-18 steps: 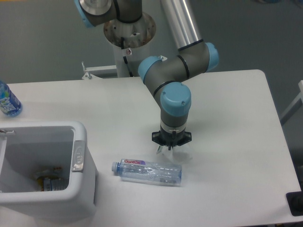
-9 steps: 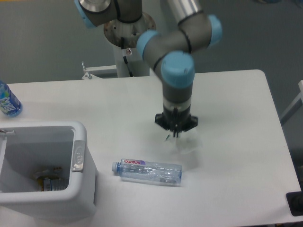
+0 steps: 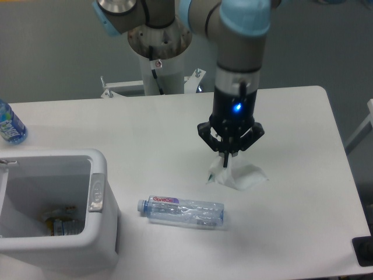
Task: Place the trash in the trash can
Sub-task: 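Carry the tissue over the white bin and open the gripper, then move the open gripper back above the clear plastic bottle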
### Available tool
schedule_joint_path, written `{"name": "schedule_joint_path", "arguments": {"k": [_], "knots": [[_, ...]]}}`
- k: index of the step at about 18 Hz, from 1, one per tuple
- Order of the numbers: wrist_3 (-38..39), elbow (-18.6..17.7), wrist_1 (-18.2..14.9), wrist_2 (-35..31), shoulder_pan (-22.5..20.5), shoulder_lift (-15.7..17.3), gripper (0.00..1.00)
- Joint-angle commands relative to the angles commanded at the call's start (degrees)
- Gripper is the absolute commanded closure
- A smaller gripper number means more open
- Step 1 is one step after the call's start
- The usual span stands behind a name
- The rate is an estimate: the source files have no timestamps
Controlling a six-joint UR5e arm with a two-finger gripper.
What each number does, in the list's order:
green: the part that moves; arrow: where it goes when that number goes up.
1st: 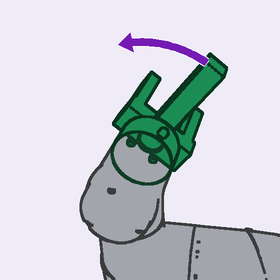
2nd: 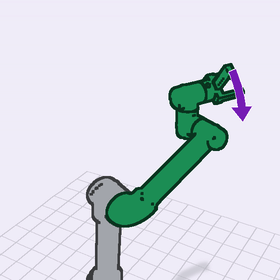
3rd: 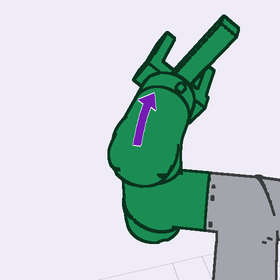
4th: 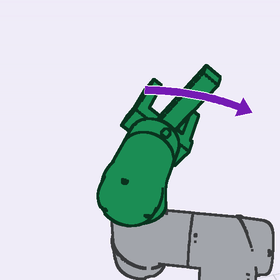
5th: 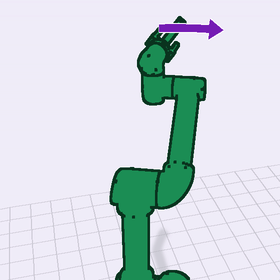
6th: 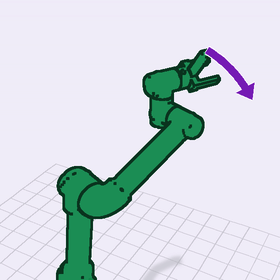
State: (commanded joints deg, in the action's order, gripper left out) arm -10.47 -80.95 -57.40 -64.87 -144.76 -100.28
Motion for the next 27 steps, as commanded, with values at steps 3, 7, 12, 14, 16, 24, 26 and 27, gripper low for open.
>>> {"name": "schedule_joint_path", "arguments": {"k": [3,7,12,14,16,24,26,27], "knots": [[4.38,0.7,2.72,3.35,3.77,0.17,0.9],[8.45,3.52,4.75,3.53,10.71,-0.26,0.88],[8.36,2.46,5.02,3.53,19.94,-0.7,0.83],[8.19,2.37,5.89,3.44,21.62,-1.66,0.45],[7.14,2.11,6.6,3.26,22.15,-2.02,0.0],[7.83,1.06,6.42,1.69,16.64,-0.88,0.0],[7.83,0.44,7.03,0.54,13.82,-0.7,0.0],[7.66,0.27,7.47,0.02,12.15,-0.96,0.0]]}}
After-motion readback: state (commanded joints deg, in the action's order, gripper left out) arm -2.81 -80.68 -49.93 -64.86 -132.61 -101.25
